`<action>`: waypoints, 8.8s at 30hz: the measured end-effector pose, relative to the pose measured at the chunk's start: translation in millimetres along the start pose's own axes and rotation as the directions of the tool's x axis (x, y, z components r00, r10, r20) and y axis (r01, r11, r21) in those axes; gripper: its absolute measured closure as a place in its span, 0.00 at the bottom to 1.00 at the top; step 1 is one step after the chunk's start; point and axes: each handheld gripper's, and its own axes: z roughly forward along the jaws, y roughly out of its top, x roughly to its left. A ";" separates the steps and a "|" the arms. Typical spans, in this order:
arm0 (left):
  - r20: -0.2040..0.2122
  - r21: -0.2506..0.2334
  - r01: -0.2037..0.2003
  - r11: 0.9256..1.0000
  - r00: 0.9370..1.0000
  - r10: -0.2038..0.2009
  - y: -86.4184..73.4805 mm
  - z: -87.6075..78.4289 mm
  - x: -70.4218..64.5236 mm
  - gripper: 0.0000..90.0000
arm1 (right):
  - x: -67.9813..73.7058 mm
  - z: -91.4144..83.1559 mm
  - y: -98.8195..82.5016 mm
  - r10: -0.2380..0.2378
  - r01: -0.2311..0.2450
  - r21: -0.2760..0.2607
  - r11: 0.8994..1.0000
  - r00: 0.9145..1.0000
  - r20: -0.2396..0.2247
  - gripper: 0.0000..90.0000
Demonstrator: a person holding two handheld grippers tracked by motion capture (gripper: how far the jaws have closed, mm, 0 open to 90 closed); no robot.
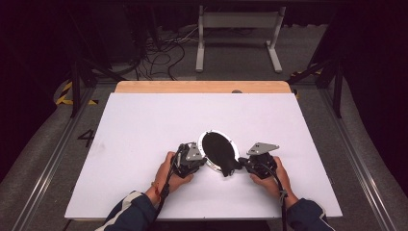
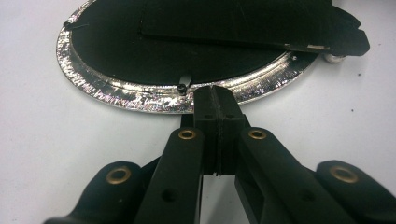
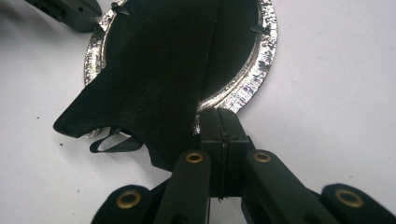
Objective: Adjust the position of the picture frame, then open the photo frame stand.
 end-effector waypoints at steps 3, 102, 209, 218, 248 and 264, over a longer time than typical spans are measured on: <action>0.006 -0.005 0.016 1.000 1.000 -0.016 -0.6 0.2 3.4 1.00 | 1.2 0.5 0.6 0.003 -0.003 0.000 1.000 1.000 -0.002 1.00; -0.093 -0.102 -0.030 0.994 0.995 0.020 -16.9 -78.2 23.1 0.55 | 22.5 -8.9 13.1 -0.054 0.049 -0.044 0.998 0.991 -0.125 0.67; -0.041 -0.109 0.132 0.985 0.990 -0.137 -42.2 -78.9 56.3 0.22 | -21.6 51.1 33.3 0.506 -0.550 0.083 0.831 0.684 -0.526 0.56; 0.029 -0.059 0.138 0.989 0.990 -0.137 -18.0 -33.7 58.9 0.24 | -25.3 48.8 30.5 0.470 -0.509 0.086 0.857 0.701 -0.536 0.62; 0.250 -0.053 0.266 0.962 0.936 -0.245 -5.4 0.8 53.9 0.30 | -10.3 24.4 33.2 0.129 -0.190 -0.076 0.979 0.861 -0.492 0.66; 0.344 -0.108 0.233 0.966 0.921 -0.184 -4.1 -10.2 52.3 0.64 | -1.8 18.4 33.6 0.077 -0.138 -0.104 0.985 0.889 -0.452 0.73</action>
